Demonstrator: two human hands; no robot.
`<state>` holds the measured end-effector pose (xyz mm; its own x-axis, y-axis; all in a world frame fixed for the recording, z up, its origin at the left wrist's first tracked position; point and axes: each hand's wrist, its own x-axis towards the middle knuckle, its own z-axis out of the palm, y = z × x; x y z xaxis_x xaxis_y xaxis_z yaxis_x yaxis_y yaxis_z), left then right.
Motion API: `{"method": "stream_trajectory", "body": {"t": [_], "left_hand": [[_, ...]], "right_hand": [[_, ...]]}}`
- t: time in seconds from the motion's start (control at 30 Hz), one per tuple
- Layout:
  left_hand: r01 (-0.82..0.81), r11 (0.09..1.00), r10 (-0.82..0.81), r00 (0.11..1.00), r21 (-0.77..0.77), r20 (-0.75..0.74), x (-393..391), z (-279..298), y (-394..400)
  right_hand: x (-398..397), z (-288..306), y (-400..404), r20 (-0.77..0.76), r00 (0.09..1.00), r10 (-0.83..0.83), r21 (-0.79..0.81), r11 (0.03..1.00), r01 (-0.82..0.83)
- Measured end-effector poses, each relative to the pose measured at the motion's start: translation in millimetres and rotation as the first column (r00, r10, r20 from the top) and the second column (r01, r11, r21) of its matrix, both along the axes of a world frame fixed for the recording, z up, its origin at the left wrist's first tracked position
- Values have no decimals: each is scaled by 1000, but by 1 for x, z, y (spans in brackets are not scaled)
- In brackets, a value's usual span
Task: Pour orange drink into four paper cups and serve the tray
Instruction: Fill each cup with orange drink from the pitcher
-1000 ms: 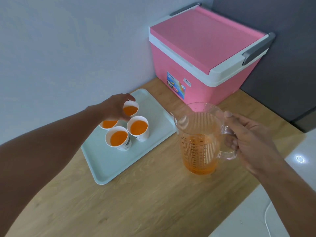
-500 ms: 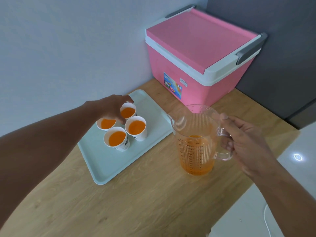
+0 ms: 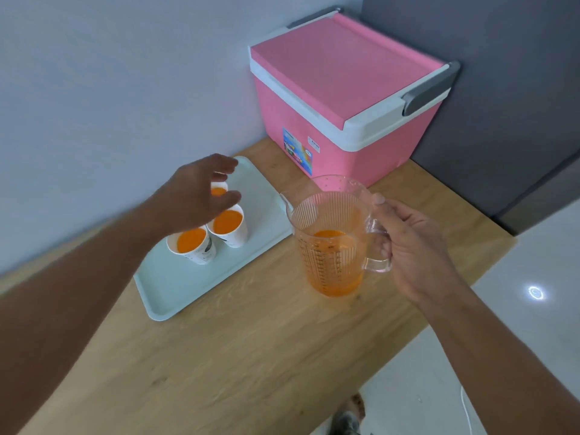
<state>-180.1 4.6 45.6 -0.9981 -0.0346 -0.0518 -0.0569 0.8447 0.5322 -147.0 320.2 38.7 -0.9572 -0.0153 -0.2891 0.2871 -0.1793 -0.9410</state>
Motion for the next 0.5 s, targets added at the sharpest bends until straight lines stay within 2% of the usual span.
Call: {"method": "stream_trajectory", "body": {"t": [0.07,0.13,0.23,0.5], "left_hand": [[12,984,-17,999,178,28,26,-3,37],[45,962,-58,997,270,41,47,-13,74],[62,925,-92,994,375,63,68,-29,117],[-38,839,50,999,543,-6,73,-60,171]], "right_hand": [[-4,0,5,-9,1000,11,9,1000,-11],[-6,1,12,-19,999,31,11,999,-30],[-8,4,22,-39,998,55,12,998,-54],[-11,-7,51,-40,998,39,76,996,-36]]}}
